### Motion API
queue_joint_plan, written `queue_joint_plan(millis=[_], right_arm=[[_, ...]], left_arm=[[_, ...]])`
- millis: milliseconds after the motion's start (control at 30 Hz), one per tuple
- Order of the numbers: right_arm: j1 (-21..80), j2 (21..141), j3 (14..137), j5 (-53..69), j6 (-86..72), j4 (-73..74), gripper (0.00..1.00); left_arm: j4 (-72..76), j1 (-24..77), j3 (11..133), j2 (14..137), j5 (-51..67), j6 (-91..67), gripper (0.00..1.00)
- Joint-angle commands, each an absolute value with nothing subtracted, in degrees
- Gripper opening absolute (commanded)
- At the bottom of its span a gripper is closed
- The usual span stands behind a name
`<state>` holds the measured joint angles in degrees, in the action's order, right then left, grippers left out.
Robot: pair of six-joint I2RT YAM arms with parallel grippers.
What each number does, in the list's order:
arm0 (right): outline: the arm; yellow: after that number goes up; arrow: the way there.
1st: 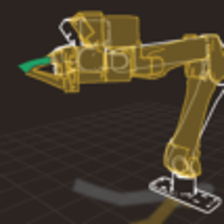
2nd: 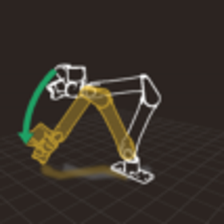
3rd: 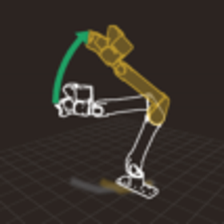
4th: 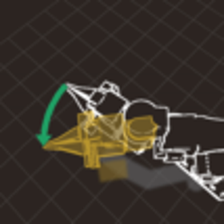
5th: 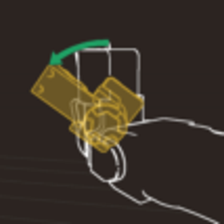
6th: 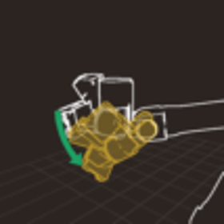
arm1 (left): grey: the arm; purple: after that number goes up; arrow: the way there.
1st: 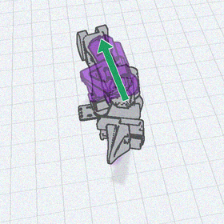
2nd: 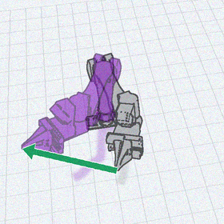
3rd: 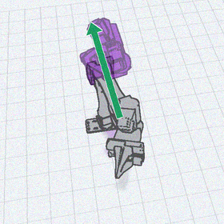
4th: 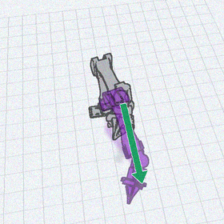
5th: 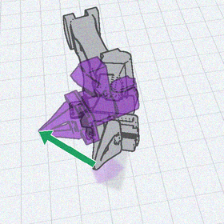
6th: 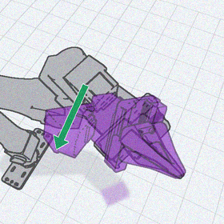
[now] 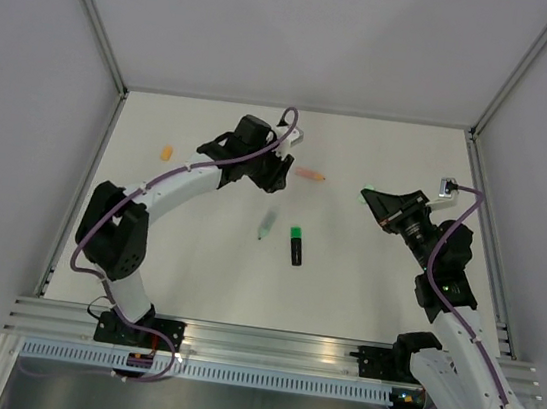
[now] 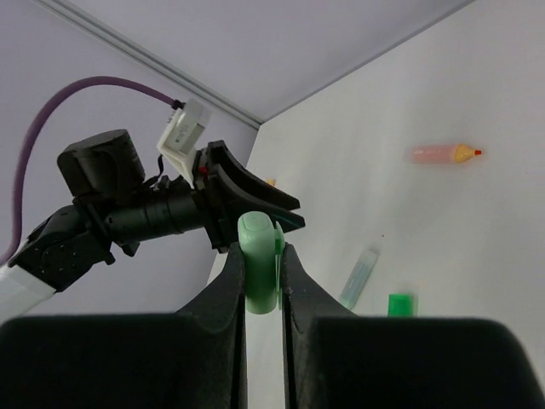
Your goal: Insert the pens into the pen caps
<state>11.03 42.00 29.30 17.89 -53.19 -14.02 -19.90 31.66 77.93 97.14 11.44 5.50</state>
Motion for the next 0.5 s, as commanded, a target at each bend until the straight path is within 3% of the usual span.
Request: queue_joint_plan(millis=[0,67,100,167,467], right_arm=[[10.9,42.4,31.5,16.7,-51.9,-13.3,0.00],[10.9,42.4,31.6,16.7,-51.9,-13.2,0.00],[10.9,42.2,31.6,16.5,-51.7,-13.2,0.00],[10.9,41.8,31.6,16.0,-51.5,-13.0,0.00],[10.9,42.0,31.6,15.0,-50.8,-12.2,0.00]], left_arm=[[-22.3,32.0,77.6,100.6,23.6,8.2,0.44],[-22.6,32.2,77.9,102.9,31.9,8.3,0.30],[-22.5,32.3,77.8,103.6,33.4,8.1,0.13],[-22.2,32.7,77.3,105.7,33.7,8.3,0.05],[-23.8,33.6,75.9,111.7,21.8,11.8,0.02]])
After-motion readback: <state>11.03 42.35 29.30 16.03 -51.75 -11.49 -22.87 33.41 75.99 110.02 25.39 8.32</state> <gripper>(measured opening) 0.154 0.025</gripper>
